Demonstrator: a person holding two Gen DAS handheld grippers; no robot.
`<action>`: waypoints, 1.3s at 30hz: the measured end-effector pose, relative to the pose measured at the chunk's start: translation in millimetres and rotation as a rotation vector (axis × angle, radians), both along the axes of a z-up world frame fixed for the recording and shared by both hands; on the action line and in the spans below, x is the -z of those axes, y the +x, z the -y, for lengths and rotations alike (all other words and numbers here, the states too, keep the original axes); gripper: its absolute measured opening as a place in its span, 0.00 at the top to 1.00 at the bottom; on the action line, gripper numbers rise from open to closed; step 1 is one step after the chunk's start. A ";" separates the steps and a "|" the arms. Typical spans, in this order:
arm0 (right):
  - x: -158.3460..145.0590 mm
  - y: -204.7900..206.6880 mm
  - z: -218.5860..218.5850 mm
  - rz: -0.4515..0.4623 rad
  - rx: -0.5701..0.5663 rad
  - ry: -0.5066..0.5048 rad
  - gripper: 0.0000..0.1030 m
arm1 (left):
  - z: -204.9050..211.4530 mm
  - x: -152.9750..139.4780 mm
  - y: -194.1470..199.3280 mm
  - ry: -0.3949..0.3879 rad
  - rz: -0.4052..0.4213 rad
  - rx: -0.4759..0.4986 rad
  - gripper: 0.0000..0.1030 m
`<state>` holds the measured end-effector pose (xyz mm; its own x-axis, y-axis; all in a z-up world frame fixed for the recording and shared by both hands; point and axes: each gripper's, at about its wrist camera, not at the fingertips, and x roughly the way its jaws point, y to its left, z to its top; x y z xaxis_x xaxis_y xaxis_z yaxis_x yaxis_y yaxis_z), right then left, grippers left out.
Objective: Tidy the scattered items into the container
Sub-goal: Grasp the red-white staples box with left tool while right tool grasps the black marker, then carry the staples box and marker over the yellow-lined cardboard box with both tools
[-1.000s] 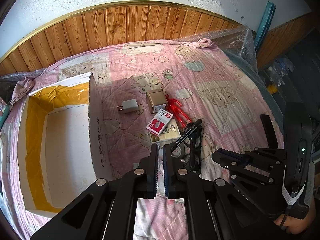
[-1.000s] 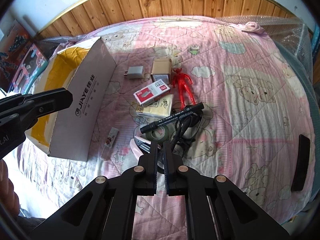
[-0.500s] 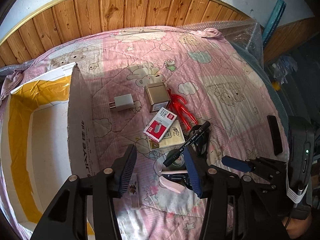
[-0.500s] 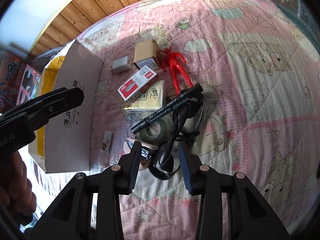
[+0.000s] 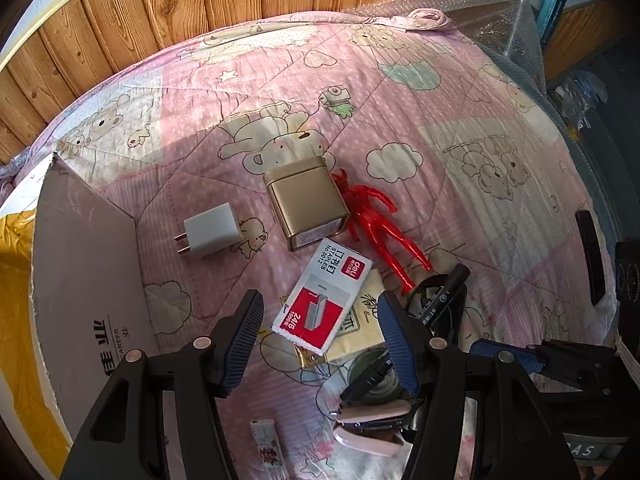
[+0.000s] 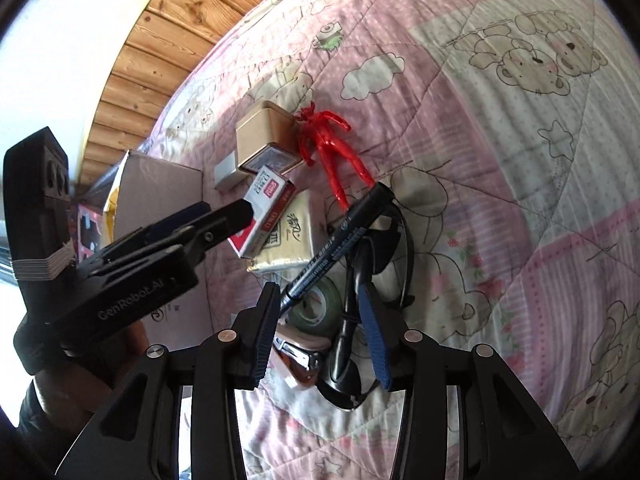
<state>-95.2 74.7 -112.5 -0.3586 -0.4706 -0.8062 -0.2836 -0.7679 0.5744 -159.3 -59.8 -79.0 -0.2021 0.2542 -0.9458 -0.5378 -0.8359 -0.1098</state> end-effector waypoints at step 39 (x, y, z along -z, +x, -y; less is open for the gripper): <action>-15.7 -16.4 29.2 -0.018 -0.046 0.124 0.87 | 46.1 -20.2 11.8 0.035 -0.020 -0.109 0.62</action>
<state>-111.6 45.5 -96.8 -0.3536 -0.3843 -0.8528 -0.2373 -0.8450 0.4792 -147.5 -106.0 -58.8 -0.2493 0.2621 -0.9323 -0.4463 -0.8855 -0.1296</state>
